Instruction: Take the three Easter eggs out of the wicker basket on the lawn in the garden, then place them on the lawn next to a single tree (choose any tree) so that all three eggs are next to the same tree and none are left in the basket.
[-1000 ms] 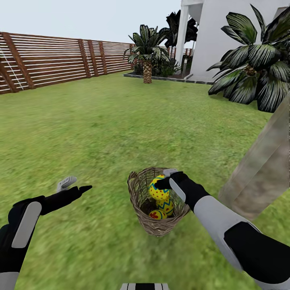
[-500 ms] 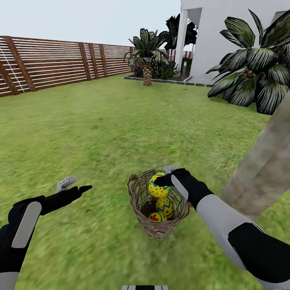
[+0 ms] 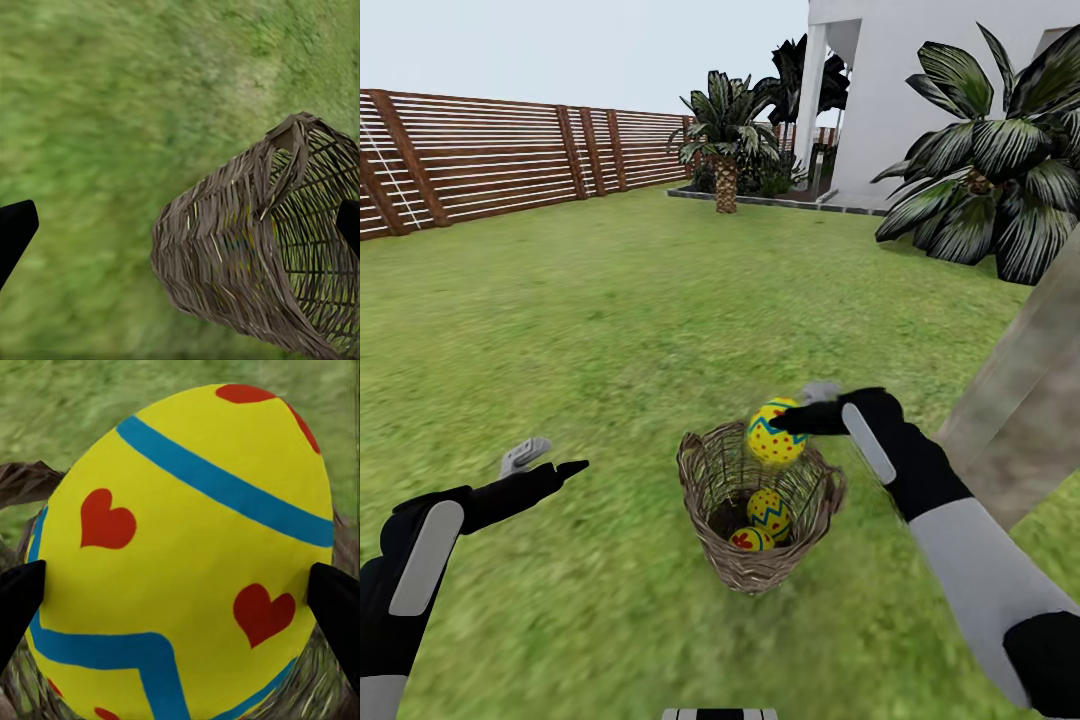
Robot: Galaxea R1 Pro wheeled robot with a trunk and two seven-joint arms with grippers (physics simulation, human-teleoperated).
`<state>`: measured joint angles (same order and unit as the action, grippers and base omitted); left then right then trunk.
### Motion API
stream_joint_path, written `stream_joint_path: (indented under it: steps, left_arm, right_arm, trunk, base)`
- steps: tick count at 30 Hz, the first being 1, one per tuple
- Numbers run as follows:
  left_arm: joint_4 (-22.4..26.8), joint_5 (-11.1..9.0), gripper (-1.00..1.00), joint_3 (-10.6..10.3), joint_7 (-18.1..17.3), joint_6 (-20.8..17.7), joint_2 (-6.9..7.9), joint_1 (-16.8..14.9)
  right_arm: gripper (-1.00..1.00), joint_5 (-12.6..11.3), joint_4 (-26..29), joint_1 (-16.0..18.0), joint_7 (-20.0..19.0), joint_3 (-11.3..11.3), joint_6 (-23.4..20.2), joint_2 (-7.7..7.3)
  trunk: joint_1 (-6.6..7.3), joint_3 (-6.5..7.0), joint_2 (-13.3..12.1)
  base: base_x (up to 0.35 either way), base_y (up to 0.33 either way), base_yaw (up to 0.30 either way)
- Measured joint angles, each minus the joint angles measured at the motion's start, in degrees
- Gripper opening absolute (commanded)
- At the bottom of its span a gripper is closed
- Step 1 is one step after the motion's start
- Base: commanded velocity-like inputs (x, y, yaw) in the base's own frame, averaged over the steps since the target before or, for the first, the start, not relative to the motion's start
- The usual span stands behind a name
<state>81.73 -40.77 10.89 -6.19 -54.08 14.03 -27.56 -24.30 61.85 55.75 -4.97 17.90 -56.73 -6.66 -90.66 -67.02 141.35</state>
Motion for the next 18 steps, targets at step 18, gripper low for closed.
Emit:
stream_joint_path:
  steps: [18]
  left_arm:
    - [-0.1, 0.0, 1.00, 0.1, 0.0, 0.6, -0.02, 0.0]
  right_arm:
    - [-1.00, -0.2, 16.1, -8.0, -0.3, -7.4, -1.0, -7.90]
  trunk:
    - [0.00, 0.70, 0.0]
  base:
    - [0.000, 0.000, -0.080]
